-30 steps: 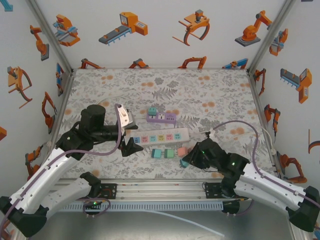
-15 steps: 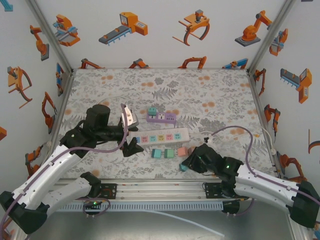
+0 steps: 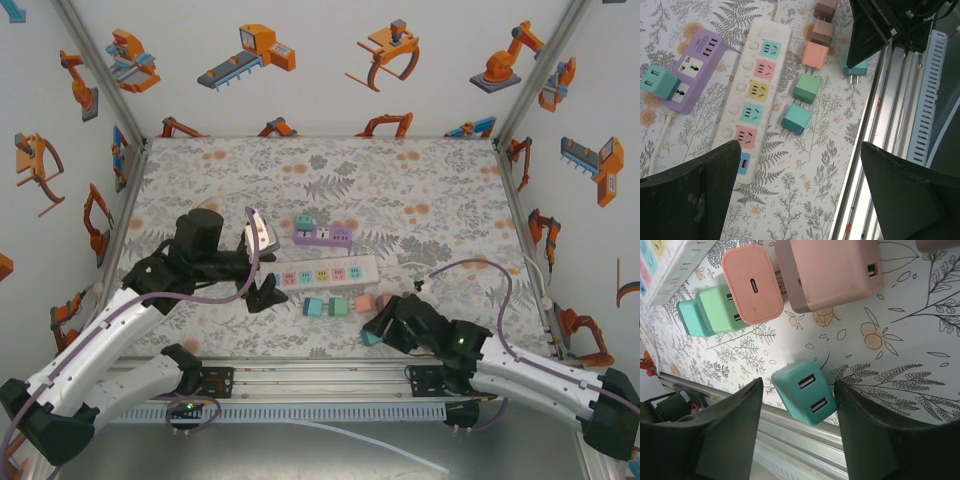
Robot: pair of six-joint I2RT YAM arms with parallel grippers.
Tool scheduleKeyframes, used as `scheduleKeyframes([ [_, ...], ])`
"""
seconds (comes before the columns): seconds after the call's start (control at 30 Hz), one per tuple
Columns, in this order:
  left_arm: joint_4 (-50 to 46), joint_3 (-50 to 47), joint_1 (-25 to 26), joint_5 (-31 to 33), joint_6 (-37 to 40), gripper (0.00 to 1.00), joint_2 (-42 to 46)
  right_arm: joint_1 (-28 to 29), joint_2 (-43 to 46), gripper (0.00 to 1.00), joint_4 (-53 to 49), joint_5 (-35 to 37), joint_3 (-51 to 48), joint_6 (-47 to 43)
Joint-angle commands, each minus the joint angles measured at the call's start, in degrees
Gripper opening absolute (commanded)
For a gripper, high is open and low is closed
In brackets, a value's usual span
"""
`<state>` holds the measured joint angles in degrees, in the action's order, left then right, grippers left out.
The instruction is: Pull the plug off the socket
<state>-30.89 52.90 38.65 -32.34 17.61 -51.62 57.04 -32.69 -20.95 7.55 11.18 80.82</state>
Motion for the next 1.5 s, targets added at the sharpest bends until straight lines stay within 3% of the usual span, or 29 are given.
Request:
scheduleKeyframes([
  [0.0, -0.39, 0.27, 0.46, 0.23, 0.77, 0.97, -0.42, 0.44, 1.60, 0.60, -6.18, 2.71, 0.22, 0.83],
  [0.2, -0.38, 0.31, 0.67, 1.18, 0.50, 0.97, -0.38, 0.43, 6.01, 0.63, -12.93, 4.74, 3.40, -0.63],
  [0.27, -0.34, 0.35, 0.79, 1.46, 0.44, 0.97, -0.35, 0.44, 7.04, 0.75, -14.27, 6.45, 5.22, -3.72],
  [0.37, 0.23, 0.18, 0.83, 2.08, 0.11, 0.97, -0.37, 0.44, 6.47, 0.76, -15.01, 9.82, 8.99, -9.81],
  [0.53, 3.91, -0.65, 1.01, 8.69, -2.71, 0.97, -0.76, 0.44, 1.10, 0.78, -10.59, 16.52, 17.54, -28.38],
  [0.73, 6.14, -0.10, 0.99, 20.67, -6.87, 0.97, -2.13, 0.33, -9.69, 0.87, 0.86, 18.84, 27.13, -61.33],
  [0.9, 8.30, 0.48, 0.81, 29.29, -13.92, 0.97, -3.01, -0.23, -20.20, 0.98, 7.57, 10.11, 33.76, -90.15],
  [1.07, 10.31, 1.62, -0.40, 35.09, -21.37, 0.97, -6.39, -7.65, -31.63, 0.99, 8.23, -10.32, 41.24, -109.84],
  [1.2, 10.68, 3.55, -3.22, 37.37, -28.06, 0.97, -10.09, -13.74, -41.51, 0.99, 9.66, -23.39, 48.20, -115.15],
  [1.47, 9.25, 6.68, -11.90, 36.05, -40.37, 0.97, -17.31, -18.95, -61.04, 0.94, 11.67, -36.80, 62.35, -118.61],
])
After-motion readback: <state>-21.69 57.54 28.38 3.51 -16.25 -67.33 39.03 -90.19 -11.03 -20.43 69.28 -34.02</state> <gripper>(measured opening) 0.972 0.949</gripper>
